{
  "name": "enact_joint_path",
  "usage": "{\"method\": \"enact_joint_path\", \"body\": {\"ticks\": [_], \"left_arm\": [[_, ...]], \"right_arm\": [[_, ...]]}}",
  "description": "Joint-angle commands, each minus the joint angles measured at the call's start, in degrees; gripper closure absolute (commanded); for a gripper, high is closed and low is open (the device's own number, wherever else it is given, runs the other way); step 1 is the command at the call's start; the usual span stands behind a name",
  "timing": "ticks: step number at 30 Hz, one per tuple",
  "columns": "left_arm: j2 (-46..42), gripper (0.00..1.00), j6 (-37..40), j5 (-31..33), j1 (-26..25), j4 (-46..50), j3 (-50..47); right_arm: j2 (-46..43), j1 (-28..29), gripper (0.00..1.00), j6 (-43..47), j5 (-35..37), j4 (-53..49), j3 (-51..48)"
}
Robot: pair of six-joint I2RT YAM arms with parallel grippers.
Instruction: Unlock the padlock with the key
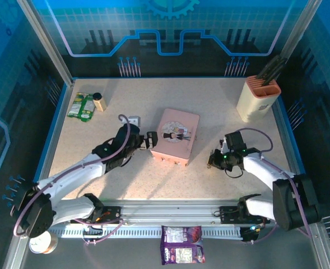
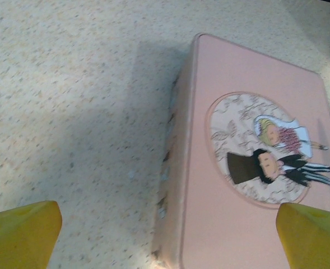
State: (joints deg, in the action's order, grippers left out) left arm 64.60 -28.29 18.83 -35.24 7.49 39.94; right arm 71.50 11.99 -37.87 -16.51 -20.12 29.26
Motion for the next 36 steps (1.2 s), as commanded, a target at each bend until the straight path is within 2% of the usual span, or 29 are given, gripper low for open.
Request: {"method": "enact_joint_path", "body": {"ticks": [1,6,10,13,15,17,22,26,28,32,36], "left_arm": [[-3.4,0.01,-1.8,1.2,1.2,-4.1,-2.9],[-5.3,0.01,-2.3,-1.3,1.2,-7.3,-4.8],[-6.9,0.01,-1.7,-0.3,1.3,-7.7,-5.8],[-8.6,0.01,-0.3,0.5,1.5,-6.2,-6.3],[-10.4,0.01,1.5,1.5,1.6,-5.5,-7.2],[-12.5,0.01,2.9,3.2,1.7,-4.6,-8.4],[-15.4,0.01,5.8,10.3,1.9,-1.7,-9.7],[-13.5,0.01,6.3,17.2,2.0,-1.9,-9.3],[-11.6,0.01,7.8,19.5,2.2,-2.8,-8.4],[-8.7,0.01,11.7,24.5,3.1,-6.3,-8.5],[-6.5,0.01,17.5,29.4,4.9,-11.8,-10.2]], "right_arm": [[3.1,0.6,1.00,1.0,-1.9,-1.4,1.9],[6.9,0.8,0.98,0.1,-2.2,-2.5,4.6],[6.4,0.8,0.86,-0.4,1.4,-3.5,4.3],[5.2,0.8,0.70,-0.7,3.4,-3.9,3.6],[3.5,0.8,0.53,-1.0,6.3,-4.6,3.1],[1.5,0.8,0.41,-1.1,8.3,-5.2,2.6],[-2.8,0.9,0.24,0.9,14.0,-11.8,6.1],[-6.5,0.8,0.12,1.5,18.5,-18.5,10.1],[-8.2,1.1,0.02,2.7,19.8,-21.1,12.9],[-11.0,1.4,0.00,4.6,23.9,-23.1,15.7],[-14.2,1.5,0.00,8.9,24.7,-22.7,17.7]]}}
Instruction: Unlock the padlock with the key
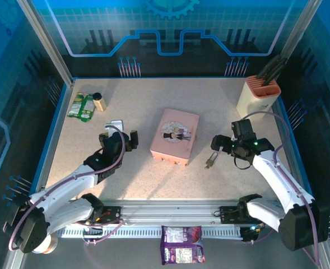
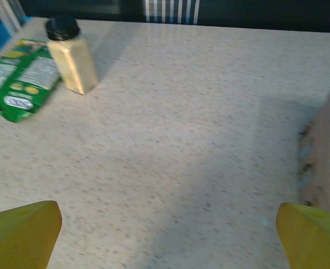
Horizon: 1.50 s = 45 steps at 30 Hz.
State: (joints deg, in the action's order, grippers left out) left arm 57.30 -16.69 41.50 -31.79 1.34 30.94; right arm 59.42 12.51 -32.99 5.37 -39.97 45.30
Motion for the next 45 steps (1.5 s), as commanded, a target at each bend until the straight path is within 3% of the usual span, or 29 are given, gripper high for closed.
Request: {"method": "enact_joint_path", "body": {"ticks": [1,3,10,14,17,21,32,34,40,45], "left_arm": [[1.3,0.01,7.3,7.0,2.1,-7.8,-2.2],[2.5,0.01,9.9,6.9,3.8,-13.2,-4.5],[2.0,0.01,13.9,4.6,8.5,-16.4,-6.2],[2.7,0.01,19.5,0.6,13.1,-26.8,-11.7],[4.7,0.01,18.4,-2.8,17.4,-28.3,-12.6],[10.7,0.01,16.4,-9.7,20.9,-33.0,-12.4],[23.6,0.01,21.6,-25.2,23.6,-49.5,-10.1],[28.0,0.01,22.6,-25.4,23.9,-55.8,-10.7],[32.9,0.01,19.3,-27.5,27.2,-62.4,-12.0],[31.8,0.01,18.0,-28.5,27.9,-57.8,-10.7]], "right_arm": [[-3.4,1.0,0.00,5.0,3.3,-2.0,1.4],[-7.2,1.1,0.00,7.1,5.0,1.4,-0.3],[-24.5,1.7,0.00,21.1,8.2,23.0,-13.0],[-26.9,1.7,0.00,31.2,10.9,31.7,-17.1],[-23.2,0.9,0.00,35.5,14.5,37.3,-20.0],[-16.5,-1.7,0.00,35.1,9.7,43.7,-22.4],[1.1,-9.0,0.00,32.7,-0.4,73.8,-31.6],[4.4,-10.3,0.00,32.0,-2.5,77.6,-31.4],[11.9,-11.7,0.00,32.2,-6.0,86.6,-30.1],[15.5,-12.1,0.00,31.9,-5.7,88.2,-28.2]]}}
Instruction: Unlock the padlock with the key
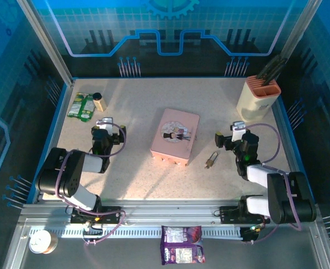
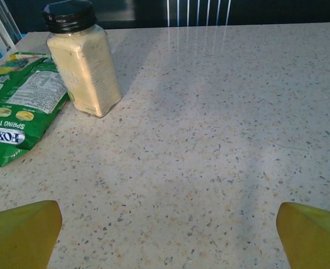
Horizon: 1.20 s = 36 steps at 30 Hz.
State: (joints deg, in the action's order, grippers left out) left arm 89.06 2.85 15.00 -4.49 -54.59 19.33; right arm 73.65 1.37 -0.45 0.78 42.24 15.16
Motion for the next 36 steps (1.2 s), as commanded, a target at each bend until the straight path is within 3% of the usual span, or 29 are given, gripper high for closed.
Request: {"method": "enact_joint_path", "body": {"ticks": [1,4,10,13,19,36], "left_arm": [[0.4,0.01,-1.6,-1.7,0.8,-2.4,1.0],[0.4,0.01,-2.9,2.3,0.9,-2.2,1.2],[0.4,0.01,-3.0,2.8,0.9,-2.1,1.1],[0.4,0.01,-3.1,2.7,0.9,-2.0,1.1],[0.4,0.01,-3.2,2.8,0.9,-2.0,1.2],[0.4,0.01,-3.1,2.7,0.9,-2.0,1.2]], "right_arm": [[2.0,-1.0,0.00,-0.7,-0.7,6.4,2.4],[6.4,-1.1,0.00,-2.0,-0.5,10.9,2.4],[15.1,-1.0,0.00,-2.4,0.9,20.0,2.3],[14.6,-0.1,0.00,-1.5,1.5,11.7,6.2],[14.9,3.6,0.00,-1.4,14.6,13.0,5.8],[15.0,3.8,0.01,-1.1,14.8,12.7,5.9]]}}
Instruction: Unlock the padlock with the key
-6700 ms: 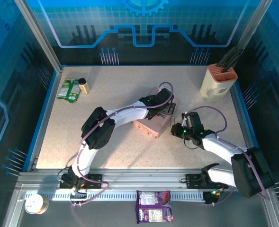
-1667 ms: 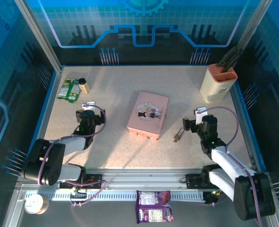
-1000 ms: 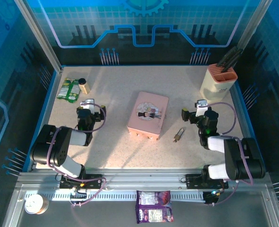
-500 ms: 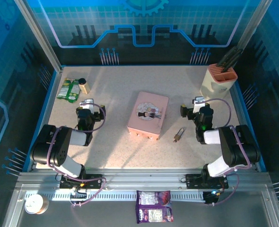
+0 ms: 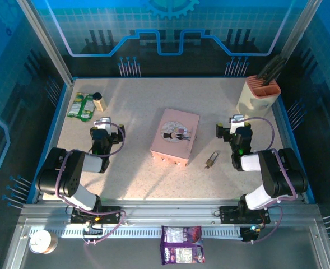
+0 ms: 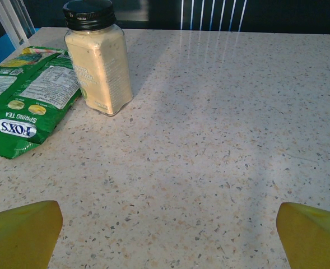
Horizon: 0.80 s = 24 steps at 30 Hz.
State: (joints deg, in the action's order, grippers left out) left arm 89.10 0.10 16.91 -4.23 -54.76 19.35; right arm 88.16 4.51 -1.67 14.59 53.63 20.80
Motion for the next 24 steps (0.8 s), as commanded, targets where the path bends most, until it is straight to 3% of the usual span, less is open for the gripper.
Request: {"method": "enact_joint_path", "body": {"ticks": [1,24], "left_arm": [[0.4,0.01,-0.4,0.8,0.6,-1.9,1.1],[0.4,0.01,-0.4,0.8,0.6,-1.8,1.1]], "right_arm": [[0.4,0.6,0.00,0.2,0.9,1.4,0.3],[0.4,0.7,0.00,0.2,0.9,1.3,0.3]]}}
